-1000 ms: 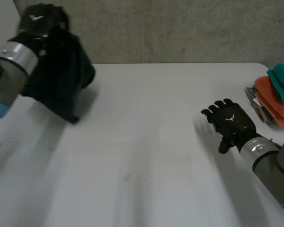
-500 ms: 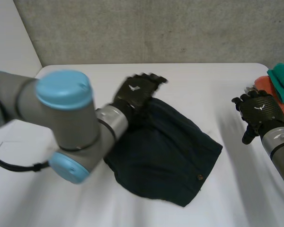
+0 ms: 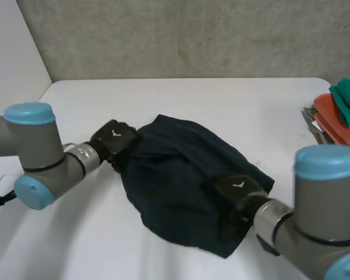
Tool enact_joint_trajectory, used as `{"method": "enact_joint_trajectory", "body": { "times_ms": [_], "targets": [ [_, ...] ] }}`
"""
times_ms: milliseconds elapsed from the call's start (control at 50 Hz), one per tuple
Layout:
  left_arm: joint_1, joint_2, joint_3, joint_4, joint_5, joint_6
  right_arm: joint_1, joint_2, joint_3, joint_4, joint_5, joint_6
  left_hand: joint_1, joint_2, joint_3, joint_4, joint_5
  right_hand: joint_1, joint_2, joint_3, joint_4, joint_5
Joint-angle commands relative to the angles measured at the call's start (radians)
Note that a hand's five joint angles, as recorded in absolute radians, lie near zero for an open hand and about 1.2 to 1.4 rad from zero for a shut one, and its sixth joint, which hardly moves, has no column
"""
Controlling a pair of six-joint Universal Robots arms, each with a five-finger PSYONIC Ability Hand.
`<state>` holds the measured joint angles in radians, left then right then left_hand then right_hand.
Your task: Fold the laundry.
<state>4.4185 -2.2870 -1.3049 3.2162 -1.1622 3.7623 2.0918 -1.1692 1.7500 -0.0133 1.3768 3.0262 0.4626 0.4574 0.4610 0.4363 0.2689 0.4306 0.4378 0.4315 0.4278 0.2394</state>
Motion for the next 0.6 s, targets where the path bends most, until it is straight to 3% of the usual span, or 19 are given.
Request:
{"method": "enact_joint_trajectory", "body": {
  "times_ms": [20, 100, 200, 320, 440, 600],
  "targets": [
    [-0.05, -0.029, 0.032, -0.004, -0.008, -0.002, 0.034, 0.075, -0.024, -0.109, 0.097, -0.02, 0.934, 0.939, 0.935, 0.96, 0.953, 0.964, 0.957, 0.963, 0.967, 0.98],
    [-0.077, 0.053, 0.009, -0.016, -0.043, -0.035, 0.027, -0.015, -0.014, -0.168, 0.143, -0.067, 0.934, 0.939, 0.935, 0.96, 0.953, 0.966, 0.959, 0.965, 0.968, 0.982],
    [-0.088, 0.324, -0.108, -0.022, -0.126, -0.151, -0.005, -0.263, -0.018, -0.185, 0.14, -0.21, 0.934, 0.939, 0.935, 0.96, 0.953, 0.966, 0.959, 0.965, 0.968, 0.982],
    [-0.09, 0.584, -0.214, -0.027, -0.148, -0.243, -0.099, -0.305, -0.159, -0.097, 0.09, -0.383, 0.934, 0.939, 0.935, 0.96, 0.953, 0.966, 0.959, 0.965, 0.968, 0.982],
    [-0.094, 0.666, -0.321, -0.018, -0.151, -0.303, -0.108, -0.109, -0.36, -0.043, 0.053, -0.402, 0.934, 0.939, 0.935, 0.96, 0.953, 0.966, 0.959, 0.965, 0.968, 0.982],
    [-0.128, 0.405, -0.258, 0.117, -0.207, -0.295, -0.096, 0.274, -0.697, -0.031, 0.061, -0.452, 0.934, 0.939, 0.935, 0.96, 0.953, 0.966, 0.959, 0.965, 0.968, 0.982]
  ]
}}
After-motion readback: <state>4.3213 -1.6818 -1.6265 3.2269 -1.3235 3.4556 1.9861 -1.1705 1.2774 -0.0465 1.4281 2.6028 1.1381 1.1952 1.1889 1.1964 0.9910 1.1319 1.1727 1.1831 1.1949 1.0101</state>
